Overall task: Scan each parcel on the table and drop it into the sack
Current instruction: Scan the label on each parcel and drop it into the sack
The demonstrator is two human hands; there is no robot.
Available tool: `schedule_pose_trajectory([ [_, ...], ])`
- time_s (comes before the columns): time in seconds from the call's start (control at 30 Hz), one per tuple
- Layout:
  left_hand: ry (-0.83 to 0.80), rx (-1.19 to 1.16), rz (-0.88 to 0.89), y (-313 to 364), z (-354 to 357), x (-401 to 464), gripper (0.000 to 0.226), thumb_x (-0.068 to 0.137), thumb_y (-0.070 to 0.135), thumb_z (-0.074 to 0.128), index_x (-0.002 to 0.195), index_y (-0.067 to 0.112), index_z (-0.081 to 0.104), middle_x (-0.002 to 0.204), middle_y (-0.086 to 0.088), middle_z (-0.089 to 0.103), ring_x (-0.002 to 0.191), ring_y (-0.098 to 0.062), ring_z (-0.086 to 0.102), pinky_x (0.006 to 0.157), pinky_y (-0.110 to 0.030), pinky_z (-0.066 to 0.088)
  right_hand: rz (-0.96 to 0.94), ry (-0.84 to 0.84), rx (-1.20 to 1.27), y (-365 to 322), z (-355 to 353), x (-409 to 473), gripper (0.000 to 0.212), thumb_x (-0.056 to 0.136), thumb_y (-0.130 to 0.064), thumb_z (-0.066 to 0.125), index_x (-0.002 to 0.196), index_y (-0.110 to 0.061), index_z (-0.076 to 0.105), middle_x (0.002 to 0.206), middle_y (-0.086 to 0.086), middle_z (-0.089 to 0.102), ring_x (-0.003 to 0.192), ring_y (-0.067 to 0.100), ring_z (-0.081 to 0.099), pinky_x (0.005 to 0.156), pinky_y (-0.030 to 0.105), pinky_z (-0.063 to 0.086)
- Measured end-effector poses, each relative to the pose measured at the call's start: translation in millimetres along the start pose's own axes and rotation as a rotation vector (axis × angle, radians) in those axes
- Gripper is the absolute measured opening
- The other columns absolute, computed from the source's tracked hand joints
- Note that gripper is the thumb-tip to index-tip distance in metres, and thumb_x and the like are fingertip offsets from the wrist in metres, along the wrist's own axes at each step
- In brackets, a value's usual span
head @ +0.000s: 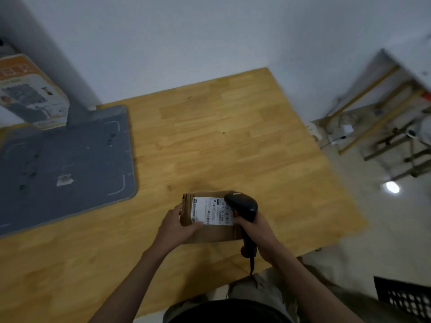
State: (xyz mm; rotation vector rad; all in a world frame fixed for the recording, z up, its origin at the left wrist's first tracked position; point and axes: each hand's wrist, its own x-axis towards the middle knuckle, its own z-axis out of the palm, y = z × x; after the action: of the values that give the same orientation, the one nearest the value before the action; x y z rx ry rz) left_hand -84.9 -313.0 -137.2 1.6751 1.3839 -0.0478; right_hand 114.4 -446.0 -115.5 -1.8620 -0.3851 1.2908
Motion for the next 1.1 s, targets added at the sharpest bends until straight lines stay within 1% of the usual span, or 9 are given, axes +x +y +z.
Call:
schedule_pose_trajectory([
  [0.07,-0.042,0.033,0.068,5.4,-2.1,-1.6,0.084,0.072,0.054,0.081,0.144,0.033,0.043,0.138,0.004,0.052,0.120,-0.018,0.053,0.097,-0.042,0.051,-0.024,0.079,0.038,6.5,0.5,-15.9,0.018,0.093,-0.017,0.066,0.109,-0.025,0.065,0.105,0.009,0.070,0.091,0.019,0.064,0.075,0.038,0.053],
  [0.3,-0.187,0.184,0.346,14.1,-9.9,-24.3,0.070,0.076,0.052,0.077,0.137,0.032,0.050,0.131,0.007,0.056,0.118,-0.018,0.056,0.094,-0.040,0.050,-0.059,0.328,0.230,49.9,20.5,-89.0,0.025,0.093,-0.015,0.066,0.118,-0.017,0.065,0.106,0.007,0.069,0.100,0.023,0.066,0.079,0.037,0.055],
  [0.4,-0.240,0.220,0.437,19.3,-2.8,-41.6,0.070,0.078,0.046,0.078,0.139,0.026,0.050,0.134,0.004,0.056,0.117,-0.017,0.055,0.092,-0.035,0.048,-0.059,0.443,0.346,70.2,30.0,-129.5,0.024,0.092,-0.013,0.066,0.112,-0.027,0.066,0.107,0.003,0.071,0.102,0.020,0.068,0.088,0.040,0.059],
  [0.5,-0.313,0.263,0.513,29.2,14.4,-65.5,0.075,0.079,0.045,0.078,0.143,0.024,0.045,0.139,0.000,0.053,0.121,-0.020,0.053,0.094,-0.035,0.048,-0.051,0.554,0.418,91.7,31.6,-169.5,0.027,0.091,-0.010,0.067,0.107,-0.032,0.066,0.102,-0.001,0.073,0.097,0.016,0.068,0.083,0.037,0.057],
  [0.6,-0.390,0.299,0.581,40.5,39.0,-90.7,0.076,0.080,0.044,0.078,0.145,0.024,0.044,0.142,-0.002,0.051,0.124,-0.022,0.052,0.097,-0.037,0.047,0.005,0.689,0.488,116.3,23.6,-205.9,0.021,0.089,-0.009,0.068,0.108,-0.016,0.069,0.086,0.003,0.071,0.085,0.022,0.066,0.071,0.036,0.051],
  [0.7,-0.454,0.361,0.657,48.9,68.6,-117.1,0.077,0.080,0.046,0.077,0.145,0.025,0.043,0.142,-0.001,0.050,0.124,-0.021,0.052,0.100,-0.040,0.047,0.042,0.798,0.571,139.6,15.6,-240.9,0.020,0.091,-0.006,0.066,0.111,-0.012,0.069,0.092,0.006,0.072,0.083,0.021,0.066,0.070,0.034,0.052],
  [0.8,-0.518,0.440,0.706,56.1,103.1,-142.3,0.080,0.079,0.047,0.077,0.147,0.025,0.040,0.141,-0.004,0.047,0.124,-0.023,0.051,0.103,-0.043,0.046,0.037,0.875,0.651,165.6,7.8,-272.6,0.020,0.094,-0.005,0.063,0.109,-0.016,0.068,0.099,0.006,0.073,0.092,0.021,0.069,0.072,0.032,0.056],
  [0.93,-0.606,0.514,0.750,65.6,156.1,-179.1,0.088,0.077,0.050,0.078,0.150,0.026,0.035,0.146,-0.006,0.038,0.131,-0.024,0.046,0.109,-0.046,0.041,0.071,0.984,0.715,211.2,-5.3,-308.5,0.019,0.092,-0.010,0.067,0.106,-0.024,0.067,0.106,0.006,0.073,0.102,0.023,0.069,0.093,0.047,0.057],
  [1.1,-0.719,0.569,0.841,79.4,233.1,-225.7,0.091,0.077,0.051,0.077,0.152,0.029,0.029,0.142,-0.003,0.035,0.131,-0.022,0.042,0.108,-0.040,0.039,0.098,1.085,0.831,265.3,-36.7,-349.8,0.020,0.093,-0.012,0.068,0.103,-0.029,0.065,0.104,0.001,0.072,0.099,0.018,0.067,0.086,0.035,0.055],
])
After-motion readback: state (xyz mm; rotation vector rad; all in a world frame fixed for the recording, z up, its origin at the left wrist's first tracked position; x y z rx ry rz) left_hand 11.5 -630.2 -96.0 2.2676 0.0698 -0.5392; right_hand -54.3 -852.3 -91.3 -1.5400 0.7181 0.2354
